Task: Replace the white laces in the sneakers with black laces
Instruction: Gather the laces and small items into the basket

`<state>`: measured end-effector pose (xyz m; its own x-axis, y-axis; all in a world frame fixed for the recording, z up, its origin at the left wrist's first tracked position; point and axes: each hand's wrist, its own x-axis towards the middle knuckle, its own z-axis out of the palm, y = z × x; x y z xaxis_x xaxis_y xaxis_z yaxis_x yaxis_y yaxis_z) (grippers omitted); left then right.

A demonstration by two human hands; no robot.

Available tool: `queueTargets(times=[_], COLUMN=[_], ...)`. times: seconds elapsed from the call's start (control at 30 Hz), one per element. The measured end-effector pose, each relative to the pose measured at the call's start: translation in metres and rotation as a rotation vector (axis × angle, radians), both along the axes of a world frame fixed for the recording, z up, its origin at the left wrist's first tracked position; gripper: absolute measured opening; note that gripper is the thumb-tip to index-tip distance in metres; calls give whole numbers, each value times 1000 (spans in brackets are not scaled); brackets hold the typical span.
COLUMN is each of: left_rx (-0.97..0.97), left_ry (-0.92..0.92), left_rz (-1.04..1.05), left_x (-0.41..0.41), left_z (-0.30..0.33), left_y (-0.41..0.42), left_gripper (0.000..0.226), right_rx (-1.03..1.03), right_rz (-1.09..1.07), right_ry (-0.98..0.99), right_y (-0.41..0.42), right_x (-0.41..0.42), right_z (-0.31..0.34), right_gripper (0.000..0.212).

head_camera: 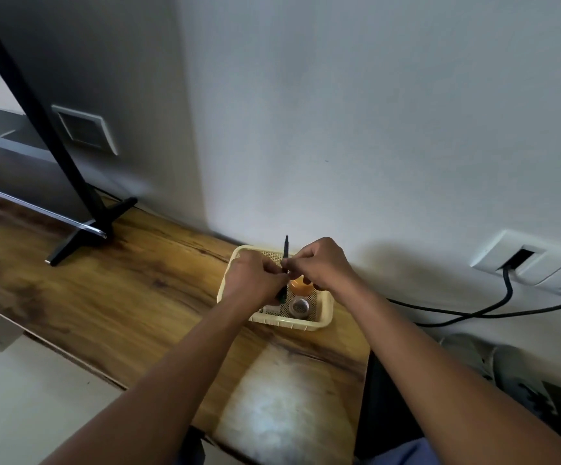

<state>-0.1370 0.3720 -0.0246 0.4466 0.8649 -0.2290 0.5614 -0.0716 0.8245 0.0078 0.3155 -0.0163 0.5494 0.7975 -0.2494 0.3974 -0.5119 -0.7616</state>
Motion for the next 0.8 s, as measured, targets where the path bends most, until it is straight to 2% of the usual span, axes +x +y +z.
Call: queueTargets(times=[0.1, 0.17, 0.23, 0.3, 0.37, 0.5, 0.6, 0.73, 0.8], left_rx=[-11, 1, 99, 206, 275, 306, 303, 278, 274], left_ry=[-27, -20, 51, 145, 214, 286, 327, 394, 407], left_rz=[-42, -63, -112, -187, -262, -368, -396, -435, -447], left_x=[8, 10, 11, 10, 9, 7, 6, 3, 3], left_z=[-1, -1, -4, -7, -11, -15, -15, -16, -16], left_y=[-9, -12, -12, -12, -11, -11, -12, -5, -2], left_gripper=[22, 19, 14, 22, 32, 33, 24, 24, 25], right_rx=[-21, -41, -84, -142, -169, -214, -281, -326, -335], right_rz=[-68, -114, -142, -141, -105, -18, 61, 153, 170], right_ry=[4, -15, -138, -297, -402, -522, -597, -657, -670], right_y=[-6, -8, -10, -14, -18, -20, -18, -16, -16], right_x=[1, 4, 7, 9, 6, 0, -6, -11, -11], right_z=[2, 1, -1, -5, -9, -10, -9, -12, -16], right_gripper=[20, 20, 19, 23, 27, 30, 21, 10, 24])
